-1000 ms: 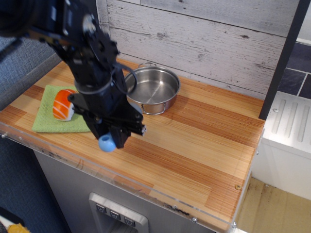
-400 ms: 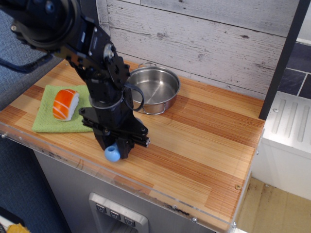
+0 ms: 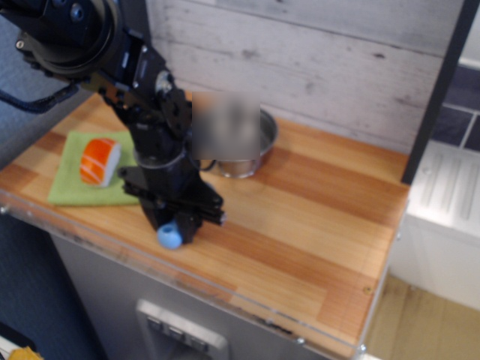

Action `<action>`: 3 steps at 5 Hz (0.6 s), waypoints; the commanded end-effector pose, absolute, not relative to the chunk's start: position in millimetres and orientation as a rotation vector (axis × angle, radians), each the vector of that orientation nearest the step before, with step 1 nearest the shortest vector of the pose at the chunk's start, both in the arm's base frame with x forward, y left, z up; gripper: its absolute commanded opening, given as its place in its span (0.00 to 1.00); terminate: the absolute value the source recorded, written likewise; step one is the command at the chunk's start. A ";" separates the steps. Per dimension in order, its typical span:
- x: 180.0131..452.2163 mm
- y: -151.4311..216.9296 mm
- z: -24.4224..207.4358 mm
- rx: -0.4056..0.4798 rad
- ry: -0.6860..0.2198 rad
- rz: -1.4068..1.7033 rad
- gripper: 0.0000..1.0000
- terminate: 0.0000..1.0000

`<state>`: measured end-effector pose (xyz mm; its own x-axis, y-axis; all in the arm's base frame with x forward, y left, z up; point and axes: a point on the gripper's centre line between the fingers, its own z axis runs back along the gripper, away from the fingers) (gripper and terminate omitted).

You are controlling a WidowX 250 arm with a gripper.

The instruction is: Place the blue spoon to the right of the green cloth.

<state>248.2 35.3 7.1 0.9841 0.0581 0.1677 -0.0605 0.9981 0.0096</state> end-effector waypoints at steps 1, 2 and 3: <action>246.7 51.5 23.1 0.031 -0.180 0.124 1.00 0.00; 249.4 50.0 32.6 0.010 -0.201 0.138 1.00 0.00; 252.0 46.0 40.2 -0.012 -0.195 0.124 1.00 0.00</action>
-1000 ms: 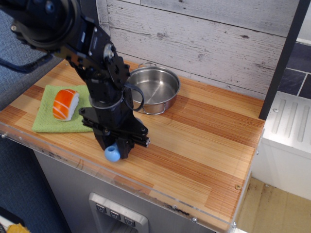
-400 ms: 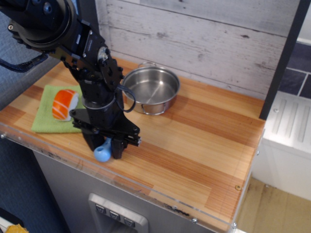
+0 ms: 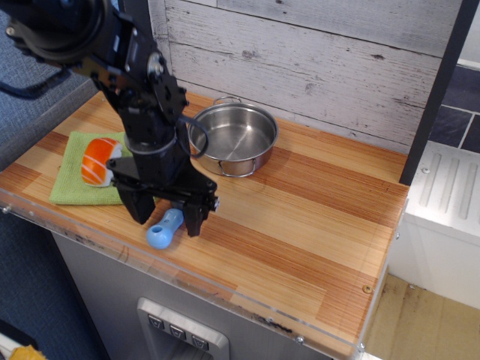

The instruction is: Place the blue spoon to the right of the green cloth.

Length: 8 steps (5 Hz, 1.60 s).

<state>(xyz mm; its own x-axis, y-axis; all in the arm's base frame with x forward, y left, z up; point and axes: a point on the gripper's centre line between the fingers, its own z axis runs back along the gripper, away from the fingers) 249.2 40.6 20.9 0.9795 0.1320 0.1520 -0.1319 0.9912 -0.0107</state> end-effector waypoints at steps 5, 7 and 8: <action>250.9 43.7 139.7 -0.023 -0.331 0.154 1.00 0.00; 250.9 43.7 139.7 -0.023 -0.331 0.154 1.00 0.00; 250.9 43.7 139.7 -0.023 -0.331 0.154 1.00 0.00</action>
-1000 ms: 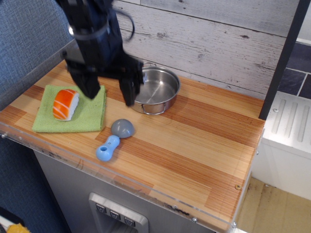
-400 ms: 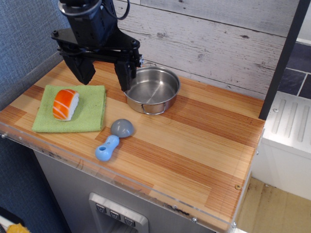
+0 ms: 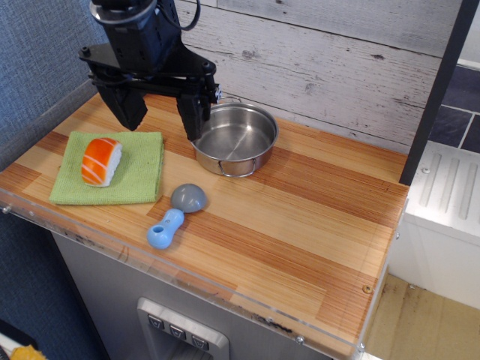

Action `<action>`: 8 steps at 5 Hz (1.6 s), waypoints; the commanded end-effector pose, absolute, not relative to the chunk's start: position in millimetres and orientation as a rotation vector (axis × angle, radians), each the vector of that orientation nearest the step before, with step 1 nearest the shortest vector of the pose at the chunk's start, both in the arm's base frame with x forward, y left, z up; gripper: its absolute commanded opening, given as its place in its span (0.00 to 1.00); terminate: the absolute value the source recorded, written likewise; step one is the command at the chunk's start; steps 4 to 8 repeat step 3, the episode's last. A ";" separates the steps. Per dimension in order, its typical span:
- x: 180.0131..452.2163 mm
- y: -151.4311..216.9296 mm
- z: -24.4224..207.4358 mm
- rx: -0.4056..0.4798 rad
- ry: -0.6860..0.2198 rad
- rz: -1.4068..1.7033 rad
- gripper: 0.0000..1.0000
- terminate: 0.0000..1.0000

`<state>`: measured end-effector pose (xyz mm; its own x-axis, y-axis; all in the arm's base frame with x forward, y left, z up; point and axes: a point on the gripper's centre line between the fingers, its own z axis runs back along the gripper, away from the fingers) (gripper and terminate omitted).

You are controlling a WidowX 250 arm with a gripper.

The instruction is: Place the blue spoon to the right of the green cloth.

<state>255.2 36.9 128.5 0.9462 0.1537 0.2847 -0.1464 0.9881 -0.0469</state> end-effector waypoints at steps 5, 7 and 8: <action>250.9 43.7 139.7 -0.023 -0.331 0.154 1.00 1.00; 250.9 43.7 139.7 -0.023 -0.331 0.154 1.00 1.00; 250.9 43.7 139.7 -0.023 -0.331 0.154 1.00 1.00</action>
